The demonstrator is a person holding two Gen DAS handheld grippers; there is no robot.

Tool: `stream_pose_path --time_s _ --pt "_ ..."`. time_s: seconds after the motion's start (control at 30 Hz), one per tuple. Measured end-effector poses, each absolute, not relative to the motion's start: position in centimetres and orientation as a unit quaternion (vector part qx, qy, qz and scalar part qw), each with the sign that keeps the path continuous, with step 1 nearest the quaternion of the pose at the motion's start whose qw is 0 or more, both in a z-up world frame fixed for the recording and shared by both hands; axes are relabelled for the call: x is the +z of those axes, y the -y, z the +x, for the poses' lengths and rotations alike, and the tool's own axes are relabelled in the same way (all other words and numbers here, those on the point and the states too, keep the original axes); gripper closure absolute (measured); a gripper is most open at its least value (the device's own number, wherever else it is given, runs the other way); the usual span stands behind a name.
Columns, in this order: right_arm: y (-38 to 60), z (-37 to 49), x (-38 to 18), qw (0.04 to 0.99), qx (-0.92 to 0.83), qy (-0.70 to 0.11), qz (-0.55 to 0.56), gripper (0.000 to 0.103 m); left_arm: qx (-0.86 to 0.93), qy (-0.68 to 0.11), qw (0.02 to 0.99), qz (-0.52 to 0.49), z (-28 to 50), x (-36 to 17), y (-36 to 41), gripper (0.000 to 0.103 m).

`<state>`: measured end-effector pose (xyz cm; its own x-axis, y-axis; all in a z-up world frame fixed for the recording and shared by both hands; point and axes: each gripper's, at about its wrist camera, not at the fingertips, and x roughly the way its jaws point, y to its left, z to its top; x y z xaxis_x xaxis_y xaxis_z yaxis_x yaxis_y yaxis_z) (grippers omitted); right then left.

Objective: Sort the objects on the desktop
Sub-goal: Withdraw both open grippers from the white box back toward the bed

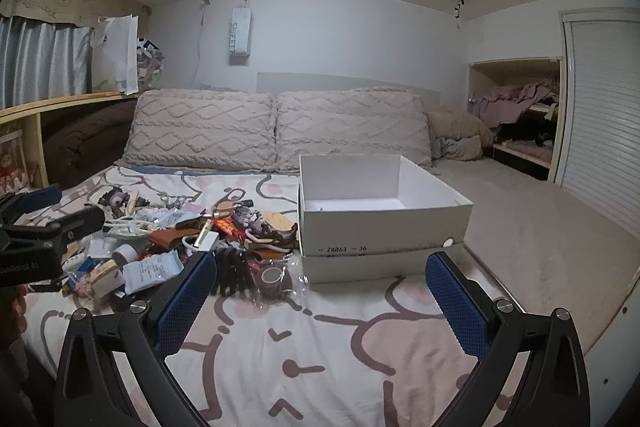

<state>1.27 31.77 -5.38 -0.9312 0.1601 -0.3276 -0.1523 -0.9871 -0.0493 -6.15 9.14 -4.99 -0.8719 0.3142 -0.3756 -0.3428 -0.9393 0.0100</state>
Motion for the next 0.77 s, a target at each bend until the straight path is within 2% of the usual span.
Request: stream_pose_path --time_s 0.77 --pt "-31.80 1.01 -5.93 0.080 0.981 0.013 -0.175 0.000 0.966 -0.021 0.172 -0.192 -6.22 -5.11 -8.55 0.000"
